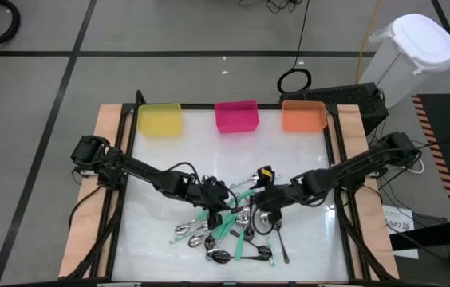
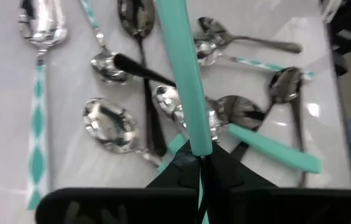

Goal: Sort silverware by color (type)
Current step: Put the light green spoon into the yellow bin

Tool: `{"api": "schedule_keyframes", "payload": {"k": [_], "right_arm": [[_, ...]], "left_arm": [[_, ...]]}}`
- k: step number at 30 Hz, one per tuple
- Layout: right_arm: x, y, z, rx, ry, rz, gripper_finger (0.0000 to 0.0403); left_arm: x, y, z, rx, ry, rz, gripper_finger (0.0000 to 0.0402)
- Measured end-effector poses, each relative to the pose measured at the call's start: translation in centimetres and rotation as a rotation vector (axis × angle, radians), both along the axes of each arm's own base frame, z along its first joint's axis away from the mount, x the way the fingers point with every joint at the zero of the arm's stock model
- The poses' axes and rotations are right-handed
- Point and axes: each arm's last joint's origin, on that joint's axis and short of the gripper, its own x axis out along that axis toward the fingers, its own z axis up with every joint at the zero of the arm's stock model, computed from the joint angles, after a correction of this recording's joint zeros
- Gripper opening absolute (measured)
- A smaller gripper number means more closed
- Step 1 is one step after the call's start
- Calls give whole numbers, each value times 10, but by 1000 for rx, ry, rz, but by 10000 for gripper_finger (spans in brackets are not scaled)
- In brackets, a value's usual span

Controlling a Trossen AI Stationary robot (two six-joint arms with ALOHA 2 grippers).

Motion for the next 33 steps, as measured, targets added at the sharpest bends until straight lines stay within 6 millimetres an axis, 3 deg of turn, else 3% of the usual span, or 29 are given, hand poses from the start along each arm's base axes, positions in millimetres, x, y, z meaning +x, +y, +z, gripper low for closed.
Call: {"api": "schedule_keyframes", "payload": {"k": [7, 13, 18, 22, 27, 33], "right_arm": [[-22, -10, 14, 46, 15, -164, 205], [-37, -18, 16, 28, -15, -294, 199], [-40, -20, -7, 46, -157, -222, 199], [-38, -22, -21, 91, -366, -148, 199], [-37, -23, -17, 289, -646, -30, 199], [-38, -22, -11, 437, -737, 51, 199]], "left_arm": [[-2, 1, 4, 53, -10, -30, 0], [-10, 4, 27, 111, -77, -26, 0], [-19, 1, 46, 219, -158, 15, 0], [-19, -3, 58, 309, -253, 33, 0], [-15, -7, 60, 385, -317, -22, 0], [-15, -7, 58, 409, -301, -40, 0]]}}
